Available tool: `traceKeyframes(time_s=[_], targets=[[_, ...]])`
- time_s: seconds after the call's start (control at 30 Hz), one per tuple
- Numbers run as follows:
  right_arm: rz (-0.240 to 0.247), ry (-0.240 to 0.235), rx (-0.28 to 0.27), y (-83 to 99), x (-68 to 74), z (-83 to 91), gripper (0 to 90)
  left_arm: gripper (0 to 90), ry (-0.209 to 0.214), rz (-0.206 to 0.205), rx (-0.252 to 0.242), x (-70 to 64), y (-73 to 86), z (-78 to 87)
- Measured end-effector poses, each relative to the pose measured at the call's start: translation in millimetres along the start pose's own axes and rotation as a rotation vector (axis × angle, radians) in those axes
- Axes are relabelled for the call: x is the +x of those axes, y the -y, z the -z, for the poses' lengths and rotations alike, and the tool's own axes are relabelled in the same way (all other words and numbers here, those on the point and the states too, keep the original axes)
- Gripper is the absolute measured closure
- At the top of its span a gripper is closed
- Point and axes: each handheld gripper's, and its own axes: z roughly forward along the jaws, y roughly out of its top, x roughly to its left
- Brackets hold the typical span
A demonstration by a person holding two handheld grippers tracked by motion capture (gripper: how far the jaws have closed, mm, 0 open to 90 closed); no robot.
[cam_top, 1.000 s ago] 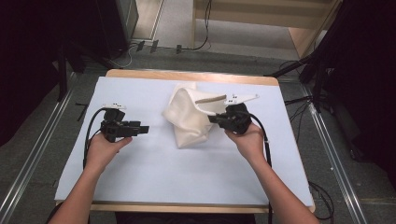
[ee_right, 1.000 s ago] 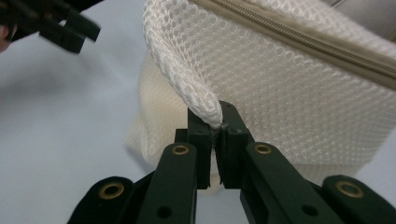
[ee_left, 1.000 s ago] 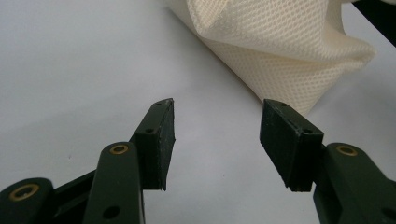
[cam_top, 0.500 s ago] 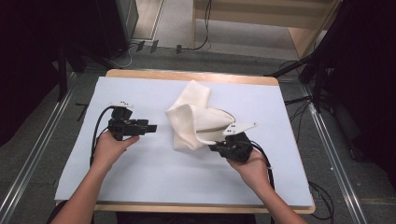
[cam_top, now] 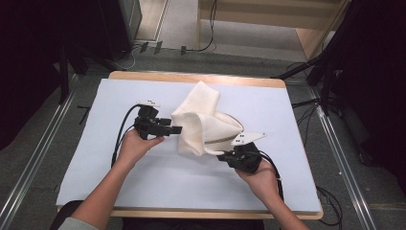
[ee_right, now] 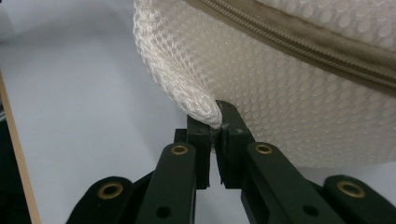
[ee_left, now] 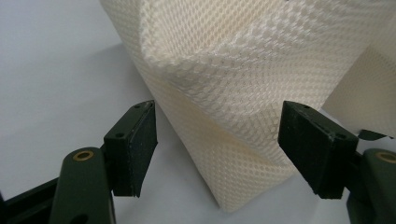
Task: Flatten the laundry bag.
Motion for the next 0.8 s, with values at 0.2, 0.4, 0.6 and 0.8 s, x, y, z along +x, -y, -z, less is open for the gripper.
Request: traceKeyframes(time_s=[0.2, 0.4, 0.6, 0.8], targets=[[0.006, -0.004, 0.004, 0.6, 5.4, -0.4, 86.9, 47.2, 0.087, 0.029, 0.005, -0.8, -2.2, -12.7], [0.026, -0.018, 0.015, -0.3, 13.6, -4.6, 87.0, 84.2, 0.143, 0.014, 0.017, -8.6, -3.9, -18.0], [0.062, -0.046, 0.029, 0.0, 29.2, -7.9, 87.1, 86.9, 0.094, 0.01, -0.042, -0.4, -7.1, 12.8], [0.103, -0.086, 0.056, -4.5, 54.9, -21.6, 87.1, 86.8, 0.033, -0.006, -0.078, 10.1, -4.4, 47.7]])
